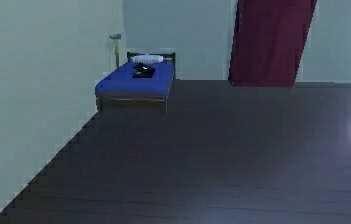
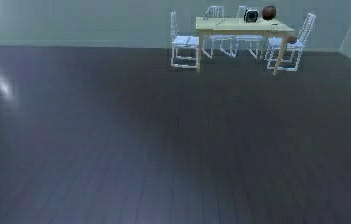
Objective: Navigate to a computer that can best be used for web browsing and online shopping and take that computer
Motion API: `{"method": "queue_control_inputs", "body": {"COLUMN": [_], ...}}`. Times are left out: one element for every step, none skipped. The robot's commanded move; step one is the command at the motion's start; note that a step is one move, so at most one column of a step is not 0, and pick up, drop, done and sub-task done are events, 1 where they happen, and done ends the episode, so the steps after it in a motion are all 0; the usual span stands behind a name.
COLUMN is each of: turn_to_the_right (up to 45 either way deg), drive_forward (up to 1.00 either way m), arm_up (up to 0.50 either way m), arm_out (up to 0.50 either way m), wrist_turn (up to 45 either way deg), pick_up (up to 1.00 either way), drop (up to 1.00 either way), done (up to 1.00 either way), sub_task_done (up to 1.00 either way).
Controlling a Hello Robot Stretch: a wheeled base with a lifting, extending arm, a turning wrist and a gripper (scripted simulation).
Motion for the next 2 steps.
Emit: {"method": "queue_control_inputs", "body": {"turn_to_the_right": [0.0,-3.0], "drive_forward": [1.0,0.0], "arm_up": [0.0,0.0], "arm_out": [0.0,0.0], "wrist_turn": [0.0,0.0], "pick_up": [0.0,0.0], "drop": [0.0,0.0], "done": [0.0,0.0], "sub_task_done": [0.0,0.0]}}
